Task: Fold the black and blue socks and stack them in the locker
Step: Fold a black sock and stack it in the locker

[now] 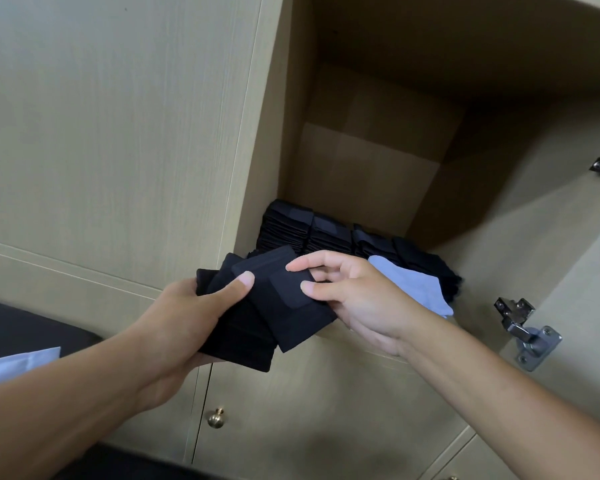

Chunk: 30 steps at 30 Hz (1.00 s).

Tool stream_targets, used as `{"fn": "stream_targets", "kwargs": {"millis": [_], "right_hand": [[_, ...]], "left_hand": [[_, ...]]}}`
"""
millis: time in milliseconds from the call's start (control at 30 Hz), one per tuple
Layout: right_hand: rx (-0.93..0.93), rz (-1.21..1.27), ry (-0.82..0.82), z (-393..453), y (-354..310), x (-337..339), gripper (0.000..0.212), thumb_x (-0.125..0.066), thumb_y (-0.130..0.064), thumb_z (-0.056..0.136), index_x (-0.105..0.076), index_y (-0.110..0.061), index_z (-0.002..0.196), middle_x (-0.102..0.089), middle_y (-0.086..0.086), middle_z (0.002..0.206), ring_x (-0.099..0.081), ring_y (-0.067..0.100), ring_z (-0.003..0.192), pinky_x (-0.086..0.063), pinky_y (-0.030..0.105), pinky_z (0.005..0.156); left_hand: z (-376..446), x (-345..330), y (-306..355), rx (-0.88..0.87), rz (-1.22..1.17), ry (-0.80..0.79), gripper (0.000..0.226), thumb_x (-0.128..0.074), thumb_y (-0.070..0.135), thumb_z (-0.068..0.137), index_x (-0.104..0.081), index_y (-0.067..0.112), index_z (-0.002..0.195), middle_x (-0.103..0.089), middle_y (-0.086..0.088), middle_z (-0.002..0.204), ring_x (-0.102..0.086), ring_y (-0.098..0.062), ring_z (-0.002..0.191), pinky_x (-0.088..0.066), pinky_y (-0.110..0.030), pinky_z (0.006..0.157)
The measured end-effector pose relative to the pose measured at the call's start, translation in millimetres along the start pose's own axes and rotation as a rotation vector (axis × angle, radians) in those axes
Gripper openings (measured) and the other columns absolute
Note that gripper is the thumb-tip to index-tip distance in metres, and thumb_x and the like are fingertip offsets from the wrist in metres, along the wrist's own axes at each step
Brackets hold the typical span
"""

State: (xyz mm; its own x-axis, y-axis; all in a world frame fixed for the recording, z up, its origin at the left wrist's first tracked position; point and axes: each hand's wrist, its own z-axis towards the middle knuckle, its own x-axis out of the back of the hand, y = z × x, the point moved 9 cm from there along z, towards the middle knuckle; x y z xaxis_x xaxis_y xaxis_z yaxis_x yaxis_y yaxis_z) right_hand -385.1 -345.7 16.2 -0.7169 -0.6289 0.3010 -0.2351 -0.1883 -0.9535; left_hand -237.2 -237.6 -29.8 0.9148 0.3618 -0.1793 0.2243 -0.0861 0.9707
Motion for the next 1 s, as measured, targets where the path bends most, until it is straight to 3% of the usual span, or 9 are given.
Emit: {"fn": "stream_targets", "kwargs": {"millis": [167, 267, 367, 467, 567, 767, 1000], "right_hand": [[-0.025, 0.151, 0.145, 9.5, -5.8, 31.3, 0.03, -0.062, 0.001, 0.096, -0.077, -0.021, 0.11, -0.063, 0.01, 0.13, -0.057, 0.008, 0.127, -0.047, 0.028, 0.106], [-0.036, 0.177, 0.236, 30.6, 1.9, 58.6, 0.036, -0.06, 0.004, 0.095, -0.08, -0.024, 0.106, -0.061, 0.014, 0.136, -0.05, 0.022, 0.137, -0.043, 0.042, 0.114], [-0.048, 0.17, 0.368, 52.6, 8.5, 87.4, 0.04, -0.054, 0.007, 0.096, -0.079, -0.023, 0.107, -0.061, 0.015, 0.136, -0.054, 0.026, 0.132, -0.041, 0.045, 0.115], [-0.049, 0.192, 0.49, 68.9, 1.6, 110.9, 0.041, -0.048, 0.011, 0.097, -0.07, -0.017, 0.115, -0.065, 0.02, 0.128, -0.063, 0.033, 0.118, -0.053, 0.038, 0.099], [-0.082, 0.207, 0.588, 87.2, -1.2, 133.5, 0.038, -0.043, 0.012, 0.097, -0.066, -0.011, 0.116, -0.061, 0.022, 0.129, -0.061, 0.036, 0.117, -0.056, 0.04, 0.085], [-0.136, 0.119, 0.546, 120.3, 3.8, 150.7, 0.039, -0.048, 0.013, 0.097, -0.061, -0.006, 0.129, -0.058, 0.024, 0.131, -0.06, 0.038, 0.118, -0.054, 0.045, 0.094], [-0.189, 0.008, 0.52, 146.6, 13.9, 152.1, 0.04, -0.05, 0.014, 0.097, -0.063, -0.009, 0.127, -0.06, 0.021, 0.131, -0.06, 0.035, 0.121, -0.053, 0.045, 0.1]], "left_hand": [[4.0, 1.7, -4.0, 0.016, 0.0, 0.015, 0.026, -0.065, 0.034, 0.097, -0.068, 0.015, 0.114, -0.08, -0.005, 0.095, -0.078, -0.022, 0.084, -0.059, -0.035, 0.068], [5.9, 2.5, -6.7, 0.02, 0.013, 0.026, 0.027, -0.066, 0.034, 0.096, -0.068, 0.015, 0.116, -0.08, -0.006, 0.097, -0.078, -0.025, 0.088, -0.061, -0.038, 0.071], [7.6, 2.5, -8.0, 0.018, 0.027, 0.039, 0.027, -0.067, 0.033, 0.096, -0.068, 0.015, 0.116, -0.08, -0.007, 0.097, -0.077, -0.026, 0.089, -0.061, -0.039, 0.072], [8.2, 1.5, -6.4, 0.008, 0.033, 0.041, 0.024, -0.066, 0.032, 0.097, -0.068, 0.016, 0.114, -0.08, -0.006, 0.096, -0.078, -0.025, 0.088, -0.061, -0.038, 0.07], [9.5, 1.5, -4.7, 0.0, 0.037, 0.053, 0.022, -0.067, 0.032, 0.097, -0.069, 0.017, 0.113, -0.08, -0.005, 0.094, -0.078, -0.025, 0.084, -0.061, -0.036, 0.066], [11.7, 0.3, -4.2, -0.014, 0.044, 0.046, 0.021, -0.067, 0.032, 0.097, -0.069, 0.017, 0.111, -0.08, -0.004, 0.092, -0.078, -0.024, 0.082, -0.062, -0.038, 0.069], [14.1, 1.6, -5.7, -0.019, 0.058, 0.045, 0.019, -0.067, 0.031, 0.097, -0.07, 0.017, 0.11, -0.08, -0.005, 0.091, -0.078, -0.025, 0.082, -0.063, -0.043, 0.073]]}}
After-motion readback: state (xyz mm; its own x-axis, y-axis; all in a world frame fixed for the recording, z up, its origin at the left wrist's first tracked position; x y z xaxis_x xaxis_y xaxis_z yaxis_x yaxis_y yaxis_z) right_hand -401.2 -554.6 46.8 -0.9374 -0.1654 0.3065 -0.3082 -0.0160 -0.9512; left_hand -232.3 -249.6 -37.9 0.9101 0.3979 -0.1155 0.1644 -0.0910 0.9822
